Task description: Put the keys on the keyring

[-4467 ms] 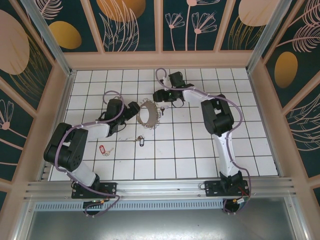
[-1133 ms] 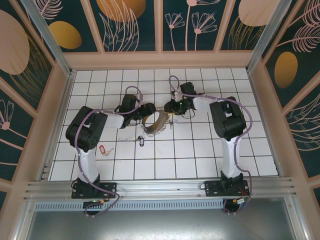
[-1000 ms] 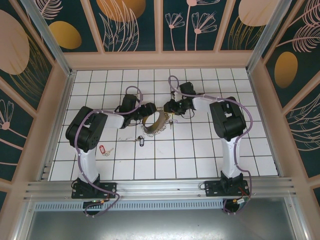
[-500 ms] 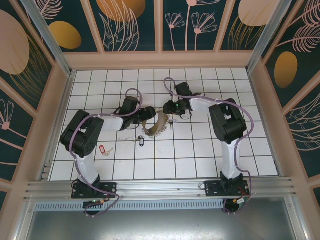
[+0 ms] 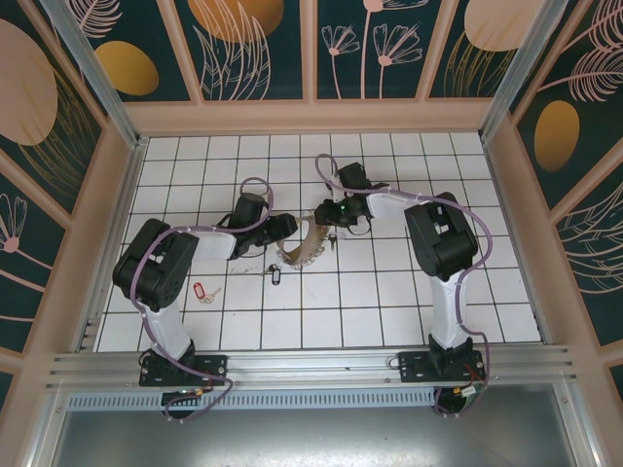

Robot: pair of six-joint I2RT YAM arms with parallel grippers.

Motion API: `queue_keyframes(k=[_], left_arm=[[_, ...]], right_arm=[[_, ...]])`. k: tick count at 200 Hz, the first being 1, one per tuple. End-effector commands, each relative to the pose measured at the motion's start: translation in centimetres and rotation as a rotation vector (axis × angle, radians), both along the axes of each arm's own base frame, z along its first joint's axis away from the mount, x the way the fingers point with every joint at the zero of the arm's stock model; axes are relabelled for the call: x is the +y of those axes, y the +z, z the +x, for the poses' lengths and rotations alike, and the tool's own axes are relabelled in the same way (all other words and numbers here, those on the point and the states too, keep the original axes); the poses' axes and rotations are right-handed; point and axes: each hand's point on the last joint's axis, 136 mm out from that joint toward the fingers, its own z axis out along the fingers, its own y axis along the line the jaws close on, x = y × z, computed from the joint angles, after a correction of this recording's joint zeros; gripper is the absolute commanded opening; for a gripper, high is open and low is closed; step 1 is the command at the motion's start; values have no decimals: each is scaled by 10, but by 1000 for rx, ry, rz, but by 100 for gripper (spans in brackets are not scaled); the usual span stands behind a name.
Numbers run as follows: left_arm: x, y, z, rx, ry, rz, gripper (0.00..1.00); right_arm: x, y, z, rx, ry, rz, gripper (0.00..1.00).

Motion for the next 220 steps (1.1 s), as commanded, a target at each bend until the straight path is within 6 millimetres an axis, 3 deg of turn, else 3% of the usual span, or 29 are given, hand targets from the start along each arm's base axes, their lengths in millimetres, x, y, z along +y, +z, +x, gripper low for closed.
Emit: queue_keyframes(k=[1,51,93,117,135,188,220], left_arm=[[-4,-18,-18,80,-25,-20,58],[-9,-25,-20,92,-30,-47,56],[-10,-25,-19,90,-25,-59,55],[-10,-20,-16,72,-18,-60,55],[-8,-9,-11,36,-1,-55,56],[13,13,4,-39,61,79,74],[5,16,5,-49,-3,39,82]], right_arm=[[11,0,-26,75,48,48,34],[10,4,-20,67,32,93,31],[-2,-6,-11,44,-25,13,17],[-5,-2,-6,22,-46,7,15],[-5,8,-2,1,-57,42,11],[-10,53,-1,-94,-23,244,3],[-14,64,-4,-151,10,282,3]])
